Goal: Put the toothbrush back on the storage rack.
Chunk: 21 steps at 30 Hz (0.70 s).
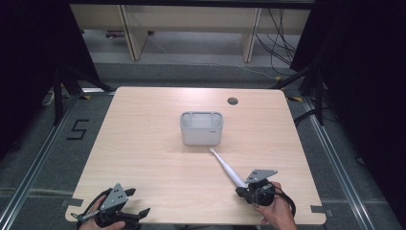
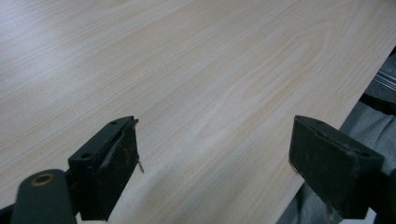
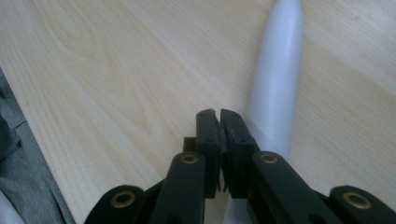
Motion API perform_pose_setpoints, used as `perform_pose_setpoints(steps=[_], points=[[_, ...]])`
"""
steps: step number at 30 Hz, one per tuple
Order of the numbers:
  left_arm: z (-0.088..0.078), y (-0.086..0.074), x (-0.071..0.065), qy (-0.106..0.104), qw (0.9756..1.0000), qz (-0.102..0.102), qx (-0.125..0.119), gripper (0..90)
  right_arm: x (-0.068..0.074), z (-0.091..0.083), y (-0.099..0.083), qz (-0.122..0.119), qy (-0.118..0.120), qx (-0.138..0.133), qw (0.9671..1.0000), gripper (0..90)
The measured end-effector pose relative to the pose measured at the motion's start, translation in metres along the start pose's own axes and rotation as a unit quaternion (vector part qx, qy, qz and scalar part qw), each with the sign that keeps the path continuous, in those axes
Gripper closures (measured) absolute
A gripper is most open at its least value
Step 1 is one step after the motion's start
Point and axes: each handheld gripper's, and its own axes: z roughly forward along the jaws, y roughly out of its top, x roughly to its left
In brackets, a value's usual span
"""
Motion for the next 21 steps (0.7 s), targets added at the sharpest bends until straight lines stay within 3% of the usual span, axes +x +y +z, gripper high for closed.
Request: perform_pose_setpoints(steps=[2, 4, 5, 13, 14, 18, 21], points=[[0.0, 0.0, 0.0, -0.001, 1.0, -0.003, -0.002, 15.0, -0.001, -0.003, 0.0, 0.005, 0.002, 0.011, 0.9999, 86.9], [0.0, 0.0, 0.0, -0.001, 1.0, -0.003, -0.002, 15.0, -0.001, -0.002, -0.002, 0.004, -0.002, 0.001, 1.0, 86.9], [0.0, 0.0, 0.0, 0.0, 1.0, 0.004, 0.002, 15.0, -0.002, -0.003, -0.002, 0.008, -0.002, 0.004, 1.0, 87.0], [0.0, 0.0, 0.001, 0.001, 1.0, 0.003, 0.0, 15.0, -0.006, -0.006, -0.006, 0.007, -0.008, 0.003, 0.9999, 87.0], [0.0, 0.0, 0.001, 0.003, 1.0, 0.008, 0.002, 15.0, -0.007, -0.008, -0.006, 0.01, -0.006, 0.013, 0.9998, 87.0], [0.0, 0.0, 0.001, 0.001, 1.0, 0.004, 0.002, 14.9, -0.007, -0.009, -0.008, 0.021, -0.008, 0.006, 0.9997, 87.0], [0.0, 0.0, 0.0, -0.001, 1.0, -0.001, -0.001, 15.0, -0.01, -0.012, -0.008, 0.015, -0.009, 0.011, 0.9998, 87.0]])
